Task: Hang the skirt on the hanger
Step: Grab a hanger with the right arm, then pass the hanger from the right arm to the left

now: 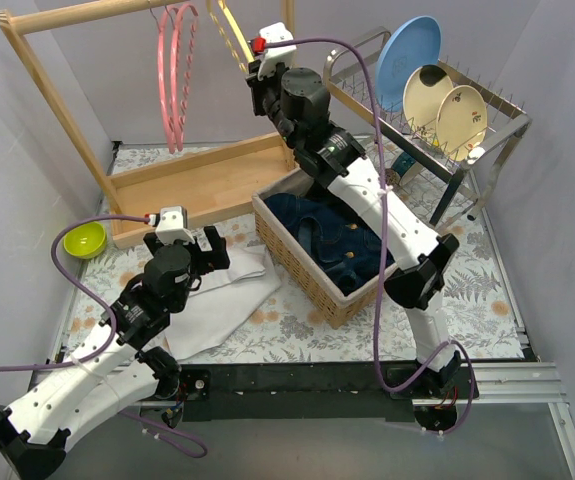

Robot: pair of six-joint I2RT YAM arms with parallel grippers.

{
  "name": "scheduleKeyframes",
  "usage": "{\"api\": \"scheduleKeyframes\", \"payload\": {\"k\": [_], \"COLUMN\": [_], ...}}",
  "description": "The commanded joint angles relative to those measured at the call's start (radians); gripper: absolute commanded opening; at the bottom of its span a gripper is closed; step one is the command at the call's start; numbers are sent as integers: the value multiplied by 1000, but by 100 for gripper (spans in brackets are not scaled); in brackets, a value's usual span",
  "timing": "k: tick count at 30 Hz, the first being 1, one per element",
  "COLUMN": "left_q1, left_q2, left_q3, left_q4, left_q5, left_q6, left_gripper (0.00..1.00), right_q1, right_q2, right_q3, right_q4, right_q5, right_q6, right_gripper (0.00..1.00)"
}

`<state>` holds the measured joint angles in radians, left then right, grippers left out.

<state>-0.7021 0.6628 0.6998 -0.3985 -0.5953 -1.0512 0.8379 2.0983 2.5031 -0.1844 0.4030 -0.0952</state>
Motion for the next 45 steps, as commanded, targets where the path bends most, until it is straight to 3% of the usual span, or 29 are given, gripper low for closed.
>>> {"api": "scheduleKeyframes", "payload": {"k": [1, 12, 19, 26, 33, 35, 39, 45], "left_q1": [6, 6, 6, 6, 6, 6, 6, 6], "left_q2": [-22, -61, -164, -178, -170, -180, -166, -146], "left_q3": [-8, -6, -8, 23, 121, 135, 174, 198], "left_q4": [27, 75, 95, 79, 18, 3, -78, -164], "left_q5": [26, 144, 268, 356, 506, 561, 800, 969], "left_q6": [20, 89, 131, 177, 253, 279, 316, 384], "left_gripper": [98, 98, 98, 98, 98, 98, 98, 98], "right_q1": [0, 0, 0, -54, -128, -143, -152, -160], "right_q2": [-161, -615, -860, -1029, -1081, -1089, -1087, -1083], "right_q3": [-78, -640, -964, -1076, -1118, -1122, -1135, -1144], "right_q4": [-16, -76, -185, -334, -472, -509, -566, -601], "right_q5": [-73, -203, -374, -651, -981, -1021, -1125, -1173], "right_q6": [38, 25, -67, -213, -395, -443, -532, -592], "right_gripper": [1, 1, 1, 1, 1, 1, 1, 1]}}
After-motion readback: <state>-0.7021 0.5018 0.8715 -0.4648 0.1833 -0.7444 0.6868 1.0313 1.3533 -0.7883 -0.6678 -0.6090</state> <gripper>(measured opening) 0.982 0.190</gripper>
